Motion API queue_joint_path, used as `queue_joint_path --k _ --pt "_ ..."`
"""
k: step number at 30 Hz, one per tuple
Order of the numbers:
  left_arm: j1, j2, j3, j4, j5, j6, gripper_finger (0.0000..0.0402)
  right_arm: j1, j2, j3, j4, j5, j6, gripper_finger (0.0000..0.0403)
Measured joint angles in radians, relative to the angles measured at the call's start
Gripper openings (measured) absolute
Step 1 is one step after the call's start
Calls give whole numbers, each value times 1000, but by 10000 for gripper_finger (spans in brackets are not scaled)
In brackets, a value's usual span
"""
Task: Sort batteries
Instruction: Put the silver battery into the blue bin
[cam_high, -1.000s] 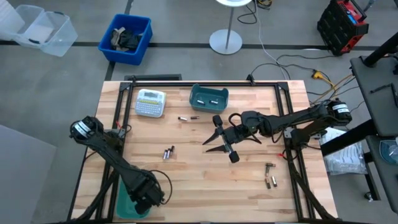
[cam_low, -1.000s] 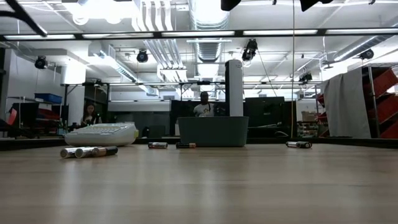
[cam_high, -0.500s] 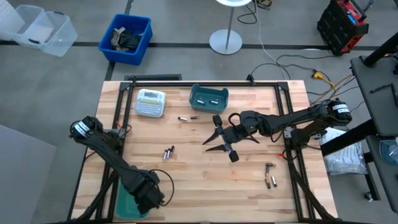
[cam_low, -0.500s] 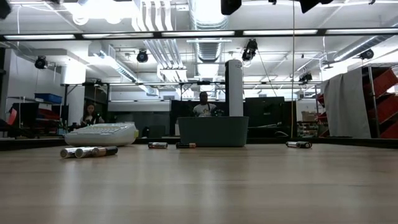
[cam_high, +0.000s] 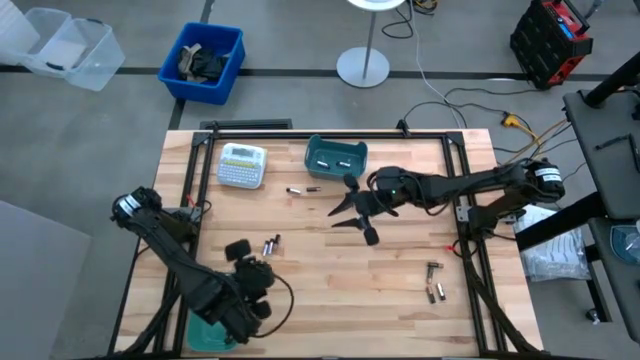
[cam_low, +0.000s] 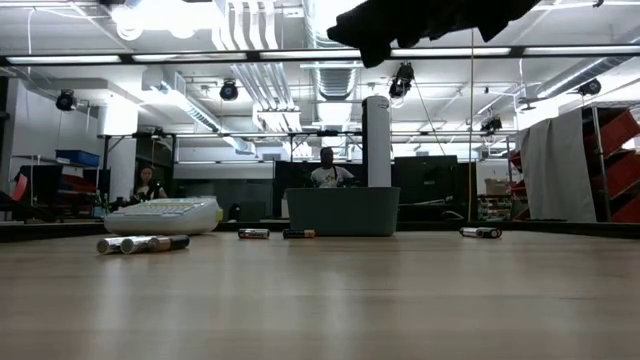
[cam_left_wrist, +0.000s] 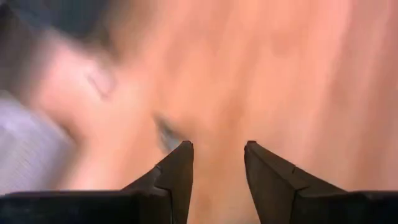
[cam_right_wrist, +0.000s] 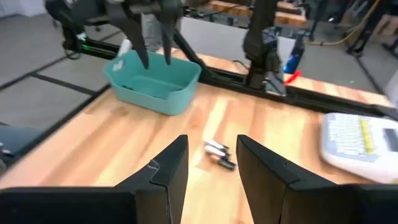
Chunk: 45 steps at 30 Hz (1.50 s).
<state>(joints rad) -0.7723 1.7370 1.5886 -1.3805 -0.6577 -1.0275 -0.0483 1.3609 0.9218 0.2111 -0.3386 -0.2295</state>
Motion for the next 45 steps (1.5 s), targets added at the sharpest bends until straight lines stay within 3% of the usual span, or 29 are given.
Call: queue_joint_path --k 3,8,13,17,23,29,39,45 --pt "2 -7 2 -14 -215 110 124 -25 0 -3 3 -1 -29 121" --pt "38 -38 -17 -90 -350 170 124 -88 0 -18 3 -2 -55 120" --pt "90 -126 -130 -87 -355 206 124 -170 2 -54 3 -2 -71 130" --pt "117 -239 -288 12 -357 208 124 -235 2 -93 1 -2 -75 137" --pt "143 -419 -514 358 -354 291 120 -303 2 -113 13 -2 -70 136" --pt "141 -510 -597 661 -347 463 117 -301 2 -85 10 -3 -22 130" --pt "142 -513 -598 646 -326 494 116 -226 2 -65 5 0 63 145" --pt "156 -516 -598 558 -326 491 116 -185 2 -59 -28 168 74 144"
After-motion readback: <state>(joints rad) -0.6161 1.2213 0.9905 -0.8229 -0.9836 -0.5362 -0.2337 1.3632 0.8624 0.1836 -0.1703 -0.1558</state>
